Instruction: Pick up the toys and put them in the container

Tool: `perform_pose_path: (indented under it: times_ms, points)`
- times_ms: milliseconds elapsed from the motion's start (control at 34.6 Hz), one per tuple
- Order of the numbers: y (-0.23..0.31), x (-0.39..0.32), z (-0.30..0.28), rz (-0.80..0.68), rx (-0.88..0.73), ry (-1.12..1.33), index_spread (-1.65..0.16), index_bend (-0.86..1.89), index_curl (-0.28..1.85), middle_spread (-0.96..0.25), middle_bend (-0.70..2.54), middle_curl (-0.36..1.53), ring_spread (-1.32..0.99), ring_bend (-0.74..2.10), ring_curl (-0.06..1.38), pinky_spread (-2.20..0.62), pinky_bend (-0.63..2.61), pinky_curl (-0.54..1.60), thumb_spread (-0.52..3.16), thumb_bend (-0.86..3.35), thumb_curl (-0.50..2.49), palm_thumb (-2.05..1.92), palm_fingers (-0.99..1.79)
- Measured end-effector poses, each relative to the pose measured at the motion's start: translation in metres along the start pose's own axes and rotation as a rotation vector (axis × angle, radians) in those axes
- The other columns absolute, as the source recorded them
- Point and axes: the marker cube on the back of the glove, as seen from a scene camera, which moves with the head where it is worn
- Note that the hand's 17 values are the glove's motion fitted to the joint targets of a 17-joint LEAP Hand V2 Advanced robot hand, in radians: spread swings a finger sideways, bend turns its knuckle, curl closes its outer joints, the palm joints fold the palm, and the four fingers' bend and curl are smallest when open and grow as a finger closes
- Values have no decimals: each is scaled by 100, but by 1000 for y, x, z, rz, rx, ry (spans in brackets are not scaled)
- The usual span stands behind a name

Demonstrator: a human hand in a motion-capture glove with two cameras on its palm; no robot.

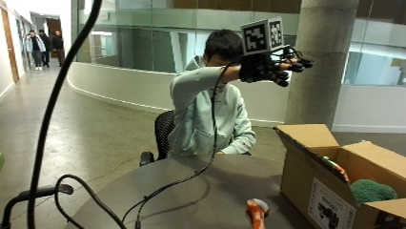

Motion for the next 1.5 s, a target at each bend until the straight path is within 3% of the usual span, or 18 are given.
perform_pose_path:
  times_ms: [231, 433, 809, 1213, 1357, 1502]
  points:
    - [64, 63, -5, 59, -85, 88, -28, 14, 40, -2, 16, 32, -5, 15, 29, 0, 74, 33, 115, 4, 53, 30, -20]
    - [86, 134, 36, 88, -232, 206, -29, 16, 38, -2, 16, 31, -4, 15, 27, 1, 70, 32, 124, 6, 50, 37, -15]
    - [38, 201, 154, 65, -449, 304, -34, 21, 39, -2, 13, 29, -3, 12, 21, 2, 67, 32, 127, 10, 49, 53, -16]
    - [0, 233, 233, 39, -574, 416, -38, 30, 43, -2, 9, 24, -2, 13, 17, 2, 66, 33, 126, 12, 48, 65, -17]
    - [-4, 236, 252, 34, -582, 428, -41, 51, 49, -1, 6, 21, -2, 10, 15, 2, 62, 32, 127, 13, 48, 70, -13]
    - [0, 232, 261, 6, -533, 440, -42, 96, 61, -3, 7, 18, -2, 5, 10, 1, 55, 31, 131, 16, 48, 75, -4]
